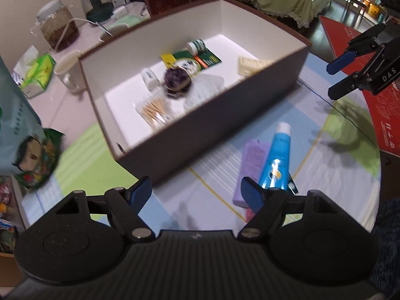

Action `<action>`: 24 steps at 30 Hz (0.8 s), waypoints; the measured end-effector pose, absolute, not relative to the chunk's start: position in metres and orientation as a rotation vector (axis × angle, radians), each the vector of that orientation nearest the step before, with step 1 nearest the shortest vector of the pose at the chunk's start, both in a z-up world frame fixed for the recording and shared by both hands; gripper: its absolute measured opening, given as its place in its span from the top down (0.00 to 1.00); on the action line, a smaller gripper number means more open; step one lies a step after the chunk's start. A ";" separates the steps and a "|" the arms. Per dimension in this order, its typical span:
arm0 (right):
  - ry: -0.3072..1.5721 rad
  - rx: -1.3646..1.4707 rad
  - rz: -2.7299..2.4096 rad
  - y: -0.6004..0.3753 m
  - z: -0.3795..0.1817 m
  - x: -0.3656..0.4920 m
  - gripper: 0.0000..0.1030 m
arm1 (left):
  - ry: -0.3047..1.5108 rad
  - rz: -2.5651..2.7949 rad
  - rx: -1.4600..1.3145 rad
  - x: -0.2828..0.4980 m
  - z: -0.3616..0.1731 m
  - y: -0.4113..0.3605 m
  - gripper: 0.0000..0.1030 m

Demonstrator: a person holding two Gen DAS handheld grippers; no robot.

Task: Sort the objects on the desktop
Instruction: 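Withdraw both tools from the box toward the remaining tubes, then grasp the purple tube with the left tool while the right tool grasps the green tube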

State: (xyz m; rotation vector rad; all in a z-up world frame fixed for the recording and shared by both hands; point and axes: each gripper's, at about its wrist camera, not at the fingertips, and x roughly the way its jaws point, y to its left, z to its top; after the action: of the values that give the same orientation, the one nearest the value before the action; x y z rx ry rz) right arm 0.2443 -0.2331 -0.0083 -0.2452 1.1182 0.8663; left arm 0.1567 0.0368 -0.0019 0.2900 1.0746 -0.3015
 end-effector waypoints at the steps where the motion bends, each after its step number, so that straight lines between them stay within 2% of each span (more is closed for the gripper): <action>1: 1.130 -0.230 0.857 -0.235 -0.012 0.243 0.31 | 1.079 -0.310 0.284 0.155 -0.006 0.036 0.27; 12: 1.241 -0.040 0.740 -0.259 -0.049 0.241 0.31 | 1.111 -0.398 0.270 0.153 -0.042 0.024 0.32; 15: 1.265 0.003 0.711 -0.266 -0.056 0.243 0.31 | 1.123 -0.425 0.278 0.156 -0.053 0.017 0.40; 22: 1.295 0.049 0.651 -0.278 -0.066 0.248 0.31 | 1.143 -0.484 0.326 0.165 -0.072 0.004 0.44; 24: 1.303 0.062 0.635 -0.280 -0.069 0.250 0.31 | 1.146 -0.501 0.339 0.170 -0.077 0.001 0.52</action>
State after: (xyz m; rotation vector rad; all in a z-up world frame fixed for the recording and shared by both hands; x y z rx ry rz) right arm 0.2495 -0.2802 -0.0686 0.0623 1.3027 0.6348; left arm 0.1701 0.0011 -0.0768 0.3385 1.1462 -0.5013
